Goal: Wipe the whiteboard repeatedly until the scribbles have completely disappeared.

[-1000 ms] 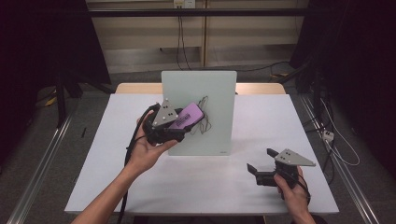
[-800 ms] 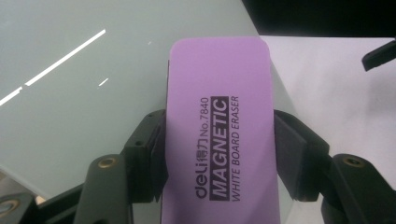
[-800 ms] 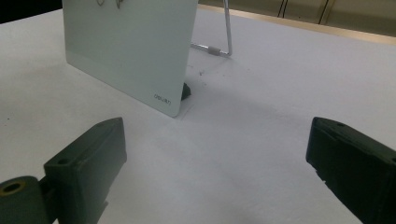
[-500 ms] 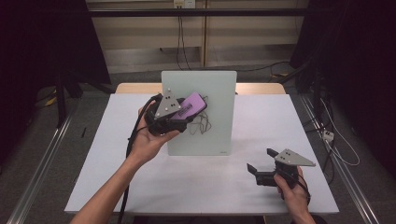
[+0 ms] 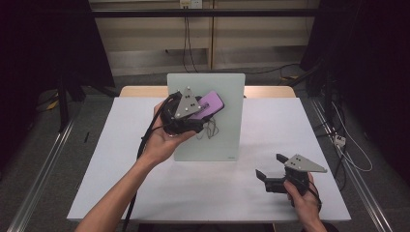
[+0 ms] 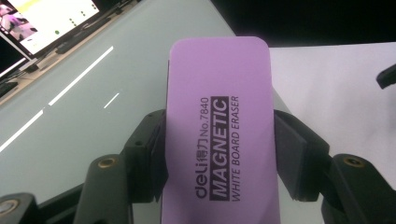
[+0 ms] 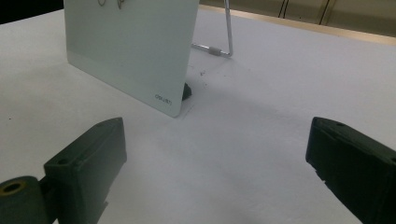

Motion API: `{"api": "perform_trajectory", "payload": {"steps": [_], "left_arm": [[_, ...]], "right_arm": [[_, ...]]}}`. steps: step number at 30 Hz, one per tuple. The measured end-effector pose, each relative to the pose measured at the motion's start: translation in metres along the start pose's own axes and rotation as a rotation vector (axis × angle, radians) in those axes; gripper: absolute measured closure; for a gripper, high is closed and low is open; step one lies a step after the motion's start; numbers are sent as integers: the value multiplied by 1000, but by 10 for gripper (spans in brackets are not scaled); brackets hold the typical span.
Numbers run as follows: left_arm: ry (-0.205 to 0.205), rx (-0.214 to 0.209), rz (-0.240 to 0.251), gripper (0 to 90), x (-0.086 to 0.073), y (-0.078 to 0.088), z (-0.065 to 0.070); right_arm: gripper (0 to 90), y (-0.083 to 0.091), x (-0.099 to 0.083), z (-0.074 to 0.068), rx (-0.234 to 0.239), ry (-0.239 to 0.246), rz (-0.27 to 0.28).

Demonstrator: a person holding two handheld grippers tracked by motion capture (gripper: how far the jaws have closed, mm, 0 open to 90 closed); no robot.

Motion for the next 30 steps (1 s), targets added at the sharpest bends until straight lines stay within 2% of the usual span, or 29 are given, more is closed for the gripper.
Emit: {"api": "perform_trajectory", "payload": {"steps": [5, 12, 18, 26, 30], "left_arm": [[16, 19, -3, 407, -1, -5, -9], [14, 11, -12, 407, -6, -14, -13], [-8, 25, -17, 408, -4, -16, -12], [-70, 44, -31, 410, -5, -19, -7], [-67, 33, -38, 410, -7, -21, -6]], "right_arm": [[51, 0, 0, 0, 0, -1, -1], [52, -1, 0, 0, 0, -5, 0], [51, -1, 0, 1, 1, -6, 0], [51, -1, 0, 0, 3, -7, -1], [51, 0, 0, 0, 5, -3, 0]]}}
Point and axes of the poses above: each handheld gripper's, and its own axes: y roughly backward along the jaws, x roughly out of its top, z roughly to its right, the point moved 3 cm from there along -y, roughly forward along the jaws, and after that the axes turned 3 degrees about x, right-handed, at the moved point
